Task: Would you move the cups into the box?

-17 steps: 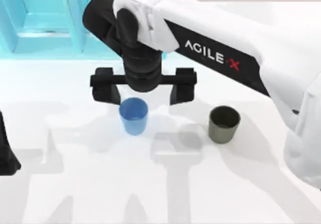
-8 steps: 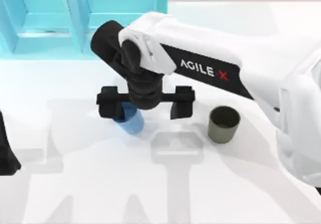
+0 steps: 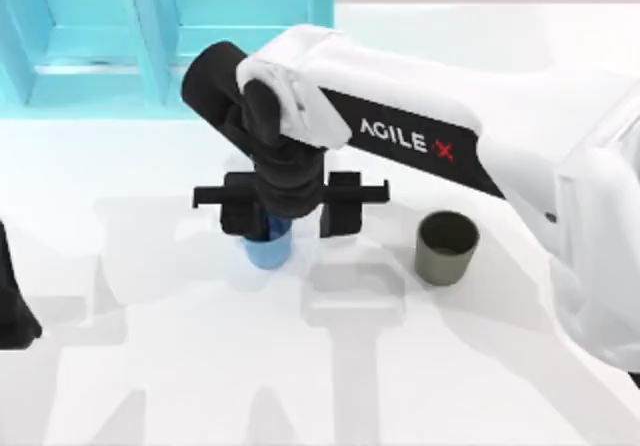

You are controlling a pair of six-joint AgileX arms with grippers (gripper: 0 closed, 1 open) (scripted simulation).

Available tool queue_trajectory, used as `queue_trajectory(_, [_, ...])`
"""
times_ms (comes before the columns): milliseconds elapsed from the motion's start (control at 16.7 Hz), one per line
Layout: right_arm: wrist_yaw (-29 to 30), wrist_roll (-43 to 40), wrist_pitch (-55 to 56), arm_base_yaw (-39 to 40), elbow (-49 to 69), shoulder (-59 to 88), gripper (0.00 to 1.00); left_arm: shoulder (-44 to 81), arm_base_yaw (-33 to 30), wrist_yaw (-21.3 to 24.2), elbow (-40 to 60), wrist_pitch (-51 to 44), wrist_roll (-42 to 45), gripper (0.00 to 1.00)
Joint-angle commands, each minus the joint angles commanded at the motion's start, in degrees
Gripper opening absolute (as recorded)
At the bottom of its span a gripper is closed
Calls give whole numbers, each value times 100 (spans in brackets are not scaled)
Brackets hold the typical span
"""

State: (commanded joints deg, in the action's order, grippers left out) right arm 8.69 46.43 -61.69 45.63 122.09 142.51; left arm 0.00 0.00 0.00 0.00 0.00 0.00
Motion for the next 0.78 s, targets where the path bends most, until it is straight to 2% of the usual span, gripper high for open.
queue_trajectory(300, [0, 0, 0, 0, 0, 0, 2, 0, 0, 0, 0, 0, 0, 100])
queue_trajectory(780, [0, 0, 0, 0, 0, 0, 0, 0, 0, 0, 0, 0, 0, 100])
